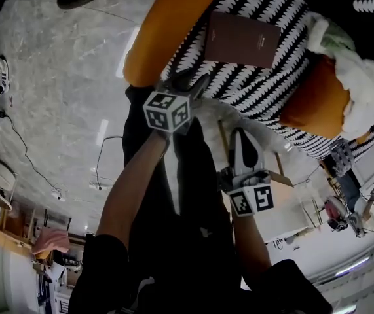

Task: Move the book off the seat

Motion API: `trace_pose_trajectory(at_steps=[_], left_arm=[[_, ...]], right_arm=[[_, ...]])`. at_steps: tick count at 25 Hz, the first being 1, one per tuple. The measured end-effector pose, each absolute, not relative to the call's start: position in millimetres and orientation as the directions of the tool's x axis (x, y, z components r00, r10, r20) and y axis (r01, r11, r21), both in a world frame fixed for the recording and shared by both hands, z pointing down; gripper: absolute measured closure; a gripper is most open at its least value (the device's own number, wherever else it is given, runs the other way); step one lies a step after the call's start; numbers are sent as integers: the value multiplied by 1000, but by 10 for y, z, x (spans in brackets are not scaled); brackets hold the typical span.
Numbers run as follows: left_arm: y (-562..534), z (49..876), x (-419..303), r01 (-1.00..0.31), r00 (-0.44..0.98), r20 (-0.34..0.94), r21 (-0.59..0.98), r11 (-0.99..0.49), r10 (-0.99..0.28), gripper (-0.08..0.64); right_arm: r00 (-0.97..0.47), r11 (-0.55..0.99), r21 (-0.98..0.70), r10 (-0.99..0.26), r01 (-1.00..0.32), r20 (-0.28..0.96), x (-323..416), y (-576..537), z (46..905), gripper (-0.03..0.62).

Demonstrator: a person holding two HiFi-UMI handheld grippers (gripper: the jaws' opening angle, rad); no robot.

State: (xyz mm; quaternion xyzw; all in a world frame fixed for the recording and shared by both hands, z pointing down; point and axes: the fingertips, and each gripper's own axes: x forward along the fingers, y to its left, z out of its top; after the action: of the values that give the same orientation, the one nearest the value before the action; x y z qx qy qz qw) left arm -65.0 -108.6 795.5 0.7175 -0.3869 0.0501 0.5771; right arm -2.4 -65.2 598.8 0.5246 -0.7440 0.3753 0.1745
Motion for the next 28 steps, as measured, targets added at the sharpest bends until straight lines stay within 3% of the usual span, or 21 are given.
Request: trace_pose_trajectory(at_steps=[28], left_arm=[[-1420, 8737, -254, -626, 680, 562, 780, 27, -471, 298]], right_arm=[[-387, 110, -408, -604, -907, 697, 265, -508, 6359, 584]])
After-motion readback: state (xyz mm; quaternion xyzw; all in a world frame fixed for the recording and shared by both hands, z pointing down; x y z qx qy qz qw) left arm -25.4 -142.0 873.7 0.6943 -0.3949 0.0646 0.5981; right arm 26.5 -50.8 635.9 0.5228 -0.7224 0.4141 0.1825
